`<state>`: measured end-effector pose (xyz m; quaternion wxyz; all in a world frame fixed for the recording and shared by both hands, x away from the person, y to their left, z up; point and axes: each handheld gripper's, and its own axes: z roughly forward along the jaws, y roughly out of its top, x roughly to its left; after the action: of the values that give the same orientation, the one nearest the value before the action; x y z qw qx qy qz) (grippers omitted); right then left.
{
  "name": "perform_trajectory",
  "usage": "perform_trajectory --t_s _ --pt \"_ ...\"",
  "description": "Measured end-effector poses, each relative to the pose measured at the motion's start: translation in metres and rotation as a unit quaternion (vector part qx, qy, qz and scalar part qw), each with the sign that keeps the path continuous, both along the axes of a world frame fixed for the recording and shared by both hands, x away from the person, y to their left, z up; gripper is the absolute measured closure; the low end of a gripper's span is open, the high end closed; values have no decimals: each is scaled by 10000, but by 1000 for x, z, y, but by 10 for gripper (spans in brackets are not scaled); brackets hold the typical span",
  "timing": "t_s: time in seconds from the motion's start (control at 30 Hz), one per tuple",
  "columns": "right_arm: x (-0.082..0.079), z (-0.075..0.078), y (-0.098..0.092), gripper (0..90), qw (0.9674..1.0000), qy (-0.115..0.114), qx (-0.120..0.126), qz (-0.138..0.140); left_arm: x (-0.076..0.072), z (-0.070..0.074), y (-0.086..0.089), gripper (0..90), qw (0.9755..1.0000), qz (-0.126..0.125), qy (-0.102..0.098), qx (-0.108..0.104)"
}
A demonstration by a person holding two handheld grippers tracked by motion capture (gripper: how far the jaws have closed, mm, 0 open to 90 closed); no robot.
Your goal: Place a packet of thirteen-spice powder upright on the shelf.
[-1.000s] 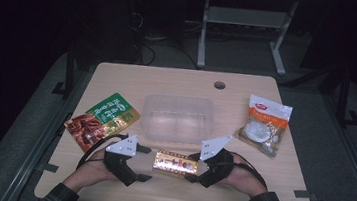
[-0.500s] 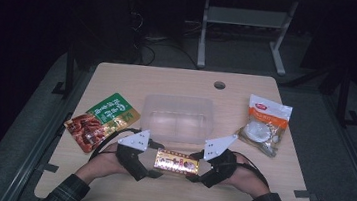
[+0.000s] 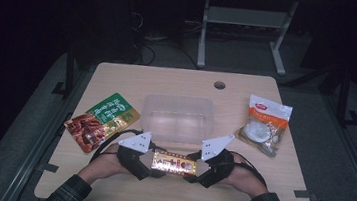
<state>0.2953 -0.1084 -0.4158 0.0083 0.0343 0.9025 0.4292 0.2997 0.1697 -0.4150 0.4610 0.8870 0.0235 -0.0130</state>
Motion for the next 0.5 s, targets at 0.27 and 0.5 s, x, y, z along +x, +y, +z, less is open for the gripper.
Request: perform_trajectory --t_s 0.27,0.5 --pt "3 -3 2 253 9999 83 -27 -69 -1 -1 0 313 9999 -8 -91 47" --pt "1 -1 -3 162 9994 80 20 -345 0 -5 3 316 9998 122 -31 145"
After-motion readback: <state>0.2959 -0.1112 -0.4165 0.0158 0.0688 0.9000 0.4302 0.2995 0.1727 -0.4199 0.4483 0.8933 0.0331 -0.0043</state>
